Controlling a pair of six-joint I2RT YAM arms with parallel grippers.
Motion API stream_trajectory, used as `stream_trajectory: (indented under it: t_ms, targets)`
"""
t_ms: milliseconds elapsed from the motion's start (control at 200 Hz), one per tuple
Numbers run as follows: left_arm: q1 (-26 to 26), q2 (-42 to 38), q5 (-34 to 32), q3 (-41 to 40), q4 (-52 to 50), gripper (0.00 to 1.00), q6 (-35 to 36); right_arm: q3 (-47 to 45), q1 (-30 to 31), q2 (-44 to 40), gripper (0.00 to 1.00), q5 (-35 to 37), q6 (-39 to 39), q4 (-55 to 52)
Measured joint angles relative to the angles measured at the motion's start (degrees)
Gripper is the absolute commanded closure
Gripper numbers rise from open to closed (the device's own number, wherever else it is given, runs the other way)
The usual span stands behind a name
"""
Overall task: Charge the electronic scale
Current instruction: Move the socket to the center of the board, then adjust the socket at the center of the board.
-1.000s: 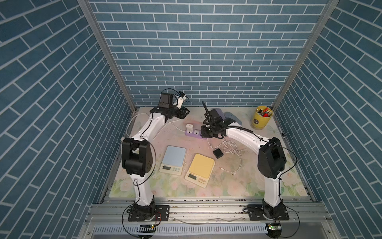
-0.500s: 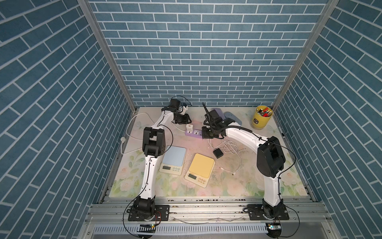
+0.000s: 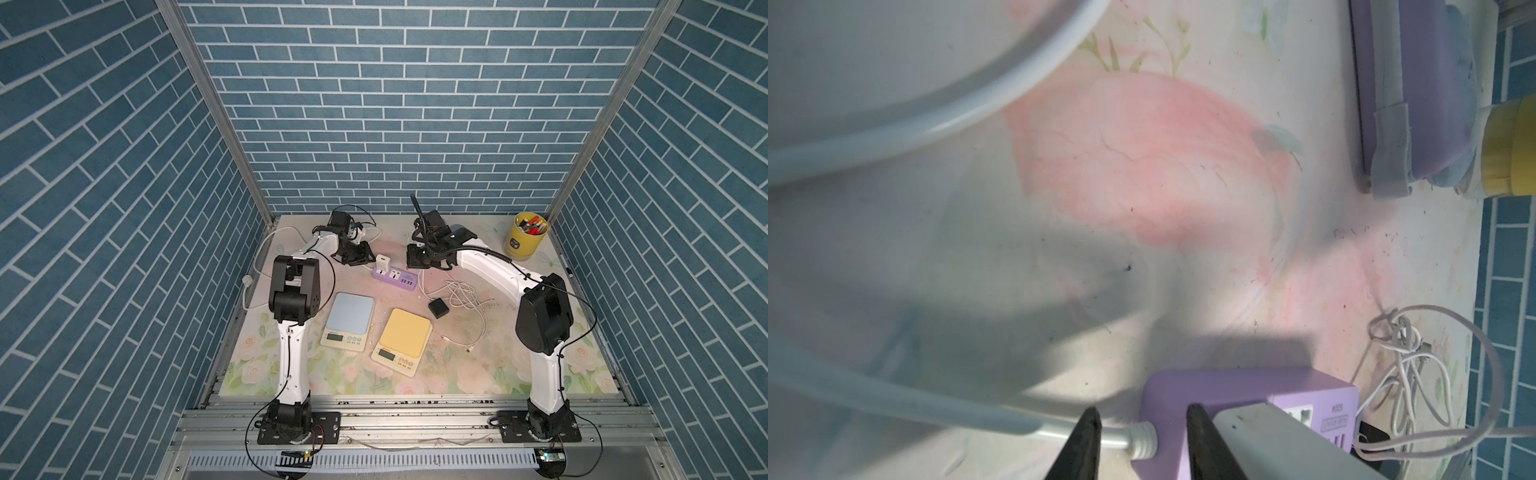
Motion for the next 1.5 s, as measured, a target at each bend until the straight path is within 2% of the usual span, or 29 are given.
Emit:
stream_trajectory:
  t_ms: [80,325,535,655,860,1055,1290,1500]
  targets:
    - [0.9,0.2,0.2,2.1,-1.0,0.63,0.4,0.4,0.1,0.4,1.0,-0.3,0.0,-0.4]
    - [0.9,6.8,2.9,17.7,-2.7,0.67,0.9,-2.4,1.8,1.9,1.0,-1.1,0.0,-0.5]
    - [-2.2,13.9,4.8,21.2,-5.1,0.7,0.9,-4.0,2.7,7.6,1.0,-3.1,0.0,-0.2]
    - [-3.2,14.3,6.4,18.2,-5.0,0.7,0.7,-4.1,1.7,10.5,1.0,-4.1,-1.0,0.0]
    - [-2.5,7.0,5.8,5.6,-2.5,0.7,-0.6,-3.9,-1.8,11.5,1.0,-8.6,-1.9,0.4]
    - [-1.7,1.6,5.6,-3.9,1.1,0.71,-2.3,-3.8,-3.7,11.6,1.0,-9.2,-3.9,0.3]
    - [-1.6,-0.4,4.0,-6.7,2.5,0.69,-3.0,-6.0,-4.4,9.8,1.0,-8.4,-7.6,1.1]
    - [1.0,-5.0,1.7,-8.0,1.2,0.67,-1.0,-11.8,-4.3,1.6,1.0,-9.1,-17.7,1.6]
